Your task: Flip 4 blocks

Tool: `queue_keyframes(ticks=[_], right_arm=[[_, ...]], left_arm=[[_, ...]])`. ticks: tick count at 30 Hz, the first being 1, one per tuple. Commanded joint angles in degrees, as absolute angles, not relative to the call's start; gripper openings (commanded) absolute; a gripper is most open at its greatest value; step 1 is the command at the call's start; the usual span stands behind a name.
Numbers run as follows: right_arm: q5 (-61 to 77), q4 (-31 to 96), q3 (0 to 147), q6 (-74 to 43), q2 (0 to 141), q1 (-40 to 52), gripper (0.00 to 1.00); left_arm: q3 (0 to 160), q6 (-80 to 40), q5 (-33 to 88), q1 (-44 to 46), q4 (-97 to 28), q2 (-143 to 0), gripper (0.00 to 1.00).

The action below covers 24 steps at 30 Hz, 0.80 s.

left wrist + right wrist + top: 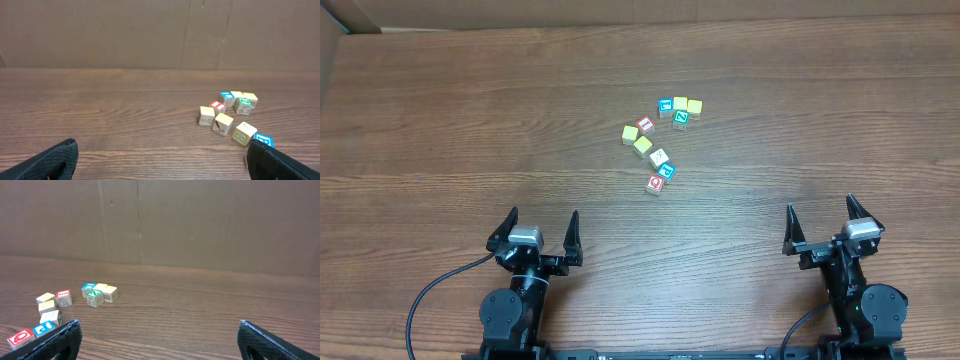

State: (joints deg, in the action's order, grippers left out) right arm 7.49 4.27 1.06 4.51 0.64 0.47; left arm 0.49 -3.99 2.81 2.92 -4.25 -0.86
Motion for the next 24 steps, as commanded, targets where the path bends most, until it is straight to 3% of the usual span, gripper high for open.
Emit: queue_keyframes(ticks=[1, 10, 24], right_arm=[[7.16, 4.01, 0.45, 4.29, 0.49, 0.62, 1.00], [7.16, 4.01, 0.45, 4.29, 0.49, 0.62, 1.00], [7.16, 4.03, 0.45, 4.29, 0.49, 0.62, 1.00]], left_arm=[[0.49, -2.52, 2.90, 3.03, -3.84, -0.64, 1.00], [2.11, -6.04, 5.67, 3.03, -6.00, -0.64, 1.00], [18.09, -6.37, 5.80, 3.03, -21.37, -0.64, 1.00]])
